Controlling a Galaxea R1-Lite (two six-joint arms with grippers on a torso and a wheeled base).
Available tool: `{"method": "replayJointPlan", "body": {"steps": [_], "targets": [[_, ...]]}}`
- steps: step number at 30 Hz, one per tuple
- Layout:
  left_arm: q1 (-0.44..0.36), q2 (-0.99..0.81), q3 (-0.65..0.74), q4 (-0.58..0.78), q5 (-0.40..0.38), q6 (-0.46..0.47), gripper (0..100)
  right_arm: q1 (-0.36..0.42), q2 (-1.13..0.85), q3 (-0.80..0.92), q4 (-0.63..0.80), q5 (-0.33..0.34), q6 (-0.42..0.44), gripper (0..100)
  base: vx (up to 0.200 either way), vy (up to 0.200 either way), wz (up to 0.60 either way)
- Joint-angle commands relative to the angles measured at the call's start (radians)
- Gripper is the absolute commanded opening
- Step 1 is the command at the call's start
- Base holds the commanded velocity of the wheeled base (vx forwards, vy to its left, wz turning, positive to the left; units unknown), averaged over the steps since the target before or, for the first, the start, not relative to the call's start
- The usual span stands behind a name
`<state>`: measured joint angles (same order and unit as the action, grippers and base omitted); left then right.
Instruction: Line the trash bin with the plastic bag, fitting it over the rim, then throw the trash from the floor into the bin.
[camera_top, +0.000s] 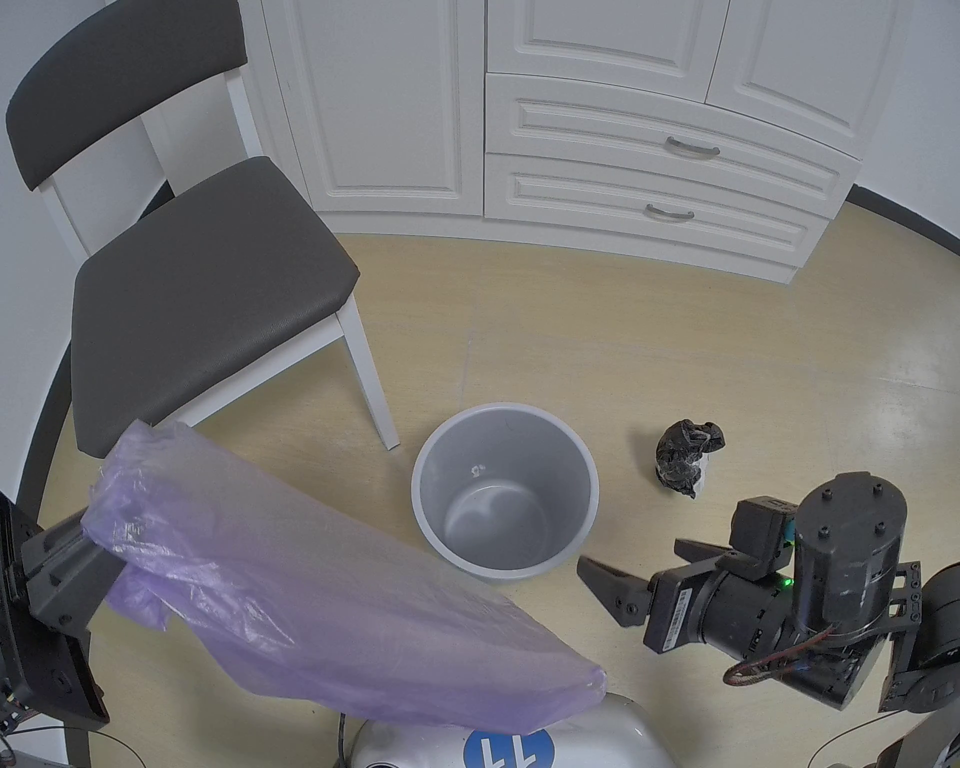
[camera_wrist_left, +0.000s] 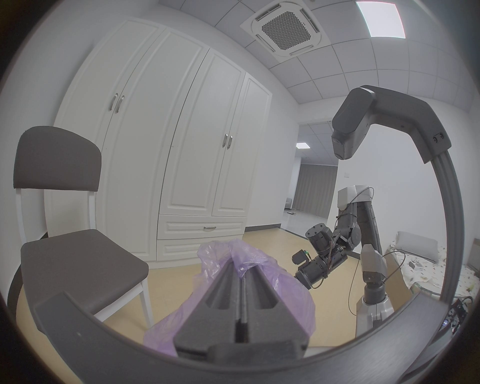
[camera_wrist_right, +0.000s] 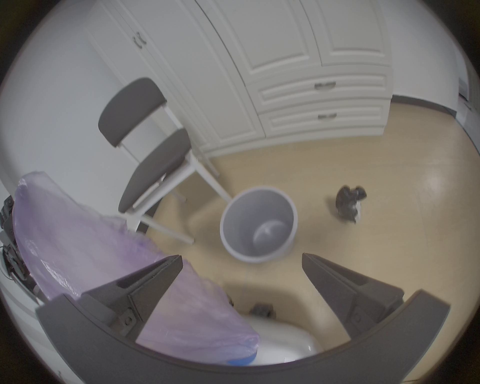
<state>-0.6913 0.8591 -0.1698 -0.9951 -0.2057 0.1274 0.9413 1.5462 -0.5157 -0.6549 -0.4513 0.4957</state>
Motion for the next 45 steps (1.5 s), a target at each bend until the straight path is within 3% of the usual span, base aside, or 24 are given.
{"method": "replayJointPlan", "body": {"steps": [1, 10, 17, 22, 28, 45], "targets": [[-0.011, 0.000, 0.000, 0.000, 0.000, -0.005, 0, 0.007, -0.190, -0.156, 0.348, 0.131, 0.133, 100, 0.000, 0.000, 0.00], [-0.011, -0.002, -0.016, -0.002, 0.000, -0.031, 0, 0.027, -0.190, -0.142, 0.390, 0.157, 0.130, 100, 0.000, 0.000, 0.00], [-0.011, -0.003, -0.043, -0.010, 0.000, -0.078, 0, 0.091, -0.115, -0.112, 0.379, 0.158, 0.141, 100, 0.000, 0.000, 0.00], [-0.011, -0.020, -0.057, -0.013, 0.002, -0.081, 0, 0.128, -0.012, -0.106, 0.256, 0.160, 0.191, 100, 0.000, 0.000, 0.00], [-0.011, -0.037, -0.066, -0.014, 0.002, -0.080, 0, 0.126, 0.066, -0.095, 0.136, 0.158, 0.188, 100, 0.000, 0.000, 0.00], [-0.011, -0.054, -0.079, -0.014, 0.002, -0.077, 0, 0.129, 0.112, -0.087, 0.129, 0.160, 0.195, 100, 0.000, 0.000, 0.00]]}}
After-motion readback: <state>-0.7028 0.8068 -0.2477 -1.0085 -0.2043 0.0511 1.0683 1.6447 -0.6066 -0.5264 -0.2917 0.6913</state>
